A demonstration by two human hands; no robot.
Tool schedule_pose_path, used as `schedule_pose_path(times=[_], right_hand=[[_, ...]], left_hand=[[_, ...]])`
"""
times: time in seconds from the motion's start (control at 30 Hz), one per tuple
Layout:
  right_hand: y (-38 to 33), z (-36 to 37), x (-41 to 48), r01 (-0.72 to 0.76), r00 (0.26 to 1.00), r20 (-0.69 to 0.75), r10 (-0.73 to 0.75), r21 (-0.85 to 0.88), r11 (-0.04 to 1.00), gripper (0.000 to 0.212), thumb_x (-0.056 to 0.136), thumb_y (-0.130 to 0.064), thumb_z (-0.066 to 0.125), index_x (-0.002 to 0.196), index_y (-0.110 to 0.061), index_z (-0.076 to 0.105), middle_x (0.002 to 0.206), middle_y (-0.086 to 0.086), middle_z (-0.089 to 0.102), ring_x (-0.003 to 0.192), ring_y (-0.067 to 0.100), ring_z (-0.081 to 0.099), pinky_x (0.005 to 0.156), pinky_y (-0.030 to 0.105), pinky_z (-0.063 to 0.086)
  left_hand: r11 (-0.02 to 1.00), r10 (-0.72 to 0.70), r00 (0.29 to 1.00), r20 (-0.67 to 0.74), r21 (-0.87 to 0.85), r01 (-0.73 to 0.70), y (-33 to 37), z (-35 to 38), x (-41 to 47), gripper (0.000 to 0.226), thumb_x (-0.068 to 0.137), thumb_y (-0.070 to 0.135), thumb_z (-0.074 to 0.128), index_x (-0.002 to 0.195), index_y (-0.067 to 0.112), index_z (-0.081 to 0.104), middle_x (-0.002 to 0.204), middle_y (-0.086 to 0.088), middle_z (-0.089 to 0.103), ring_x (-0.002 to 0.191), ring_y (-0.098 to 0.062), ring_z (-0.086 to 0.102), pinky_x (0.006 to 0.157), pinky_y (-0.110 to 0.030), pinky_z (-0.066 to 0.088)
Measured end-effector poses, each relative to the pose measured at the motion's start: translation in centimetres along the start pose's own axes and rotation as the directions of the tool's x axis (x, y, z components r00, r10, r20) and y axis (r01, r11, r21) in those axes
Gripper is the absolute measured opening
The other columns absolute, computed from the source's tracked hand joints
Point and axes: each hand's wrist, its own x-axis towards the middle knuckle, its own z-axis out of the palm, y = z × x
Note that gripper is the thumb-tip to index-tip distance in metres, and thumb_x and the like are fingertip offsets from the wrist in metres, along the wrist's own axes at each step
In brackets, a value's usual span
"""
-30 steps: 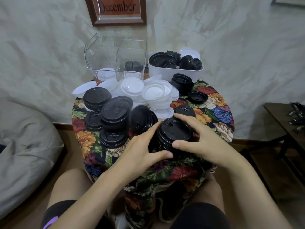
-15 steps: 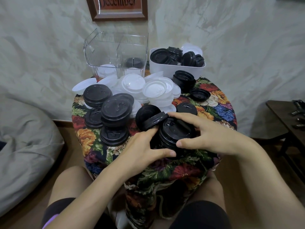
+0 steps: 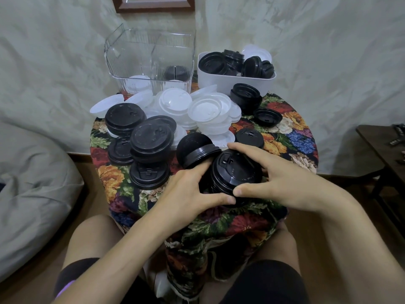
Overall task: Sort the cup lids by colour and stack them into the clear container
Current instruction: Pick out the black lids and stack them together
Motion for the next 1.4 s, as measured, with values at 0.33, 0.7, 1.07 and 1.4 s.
schedule_pose_path(times=[0.33, 0.7, 1.07, 1.4], right_hand=[[0.5, 1.8, -0.7, 0.012, 0.988, -0.157, -0.001, 0.073, 0.997, 0.091, 0.077, -0.058, 0.082, 0.153, -0.051, 0.034, 0.151, -0.033, 0.041, 0.137, -0.012, 0.04, 0.117, 0.031, 0.038], [1.2, 4.0, -1.2, 0.095, 0.959, -0.283, 0.002, 0.329, 0.94, 0.077, 0.081, -0.045, 0.084, 0.147, -0.048, 0.044, 0.139, -0.033, 0.054, 0.132, -0.007, 0.051, 0.112, 0.031, 0.042], [0.8, 6.1, -0.4, 0.146, 0.926, -0.376, 0.004, 0.37, 0.918, 0.078, 0.08, -0.039, 0.084, 0.146, -0.046, 0.043, 0.134, -0.038, 0.053, 0.127, -0.009, 0.052, 0.104, 0.022, 0.041], [0.4, 7.2, 0.4, 0.161, 0.908, -0.418, 0.019, 0.391, 0.906, 0.078, 0.079, -0.046, 0.083, 0.145, -0.051, 0.042, 0.136, -0.04, 0.05, 0.125, -0.015, 0.05, 0.096, 0.012, 0.039]], left_hand=[[0.99, 0.04, 0.992, 0.118, 0.127, -0.055, 1.0, -2.1, 0.7, 0.084, 0.07, 0.065, 0.082, 0.143, 0.058, 0.041, 0.137, 0.031, 0.059, 0.132, 0.003, 0.052, 0.11, -0.036, 0.045], [0.998, 0.066, 0.995, 0.069, -0.003, -0.066, 0.2, -2.1, 0.1, 0.078, 0.078, 0.05, 0.085, 0.142, 0.063, 0.042, 0.137, 0.042, 0.053, 0.134, 0.015, 0.044, 0.117, -0.036, 0.04], [0.998, 0.032, 0.999, -0.026, -0.056, -0.034, -0.4, -1.7, -1.1, 0.075, 0.082, 0.045, 0.082, 0.147, 0.052, 0.046, 0.14, 0.036, 0.054, 0.136, 0.012, 0.045, 0.116, -0.03, 0.04], [0.976, 0.098, 0.733, -0.673, 0.21, 0.062, -3.4, -9.6, -0.3, 0.018, 0.092, 0.032, 0.076, 0.11, 0.033, 0.074, 0.097, 0.018, 0.073, 0.082, -0.007, 0.067, 0.08, -0.036, 0.056]])
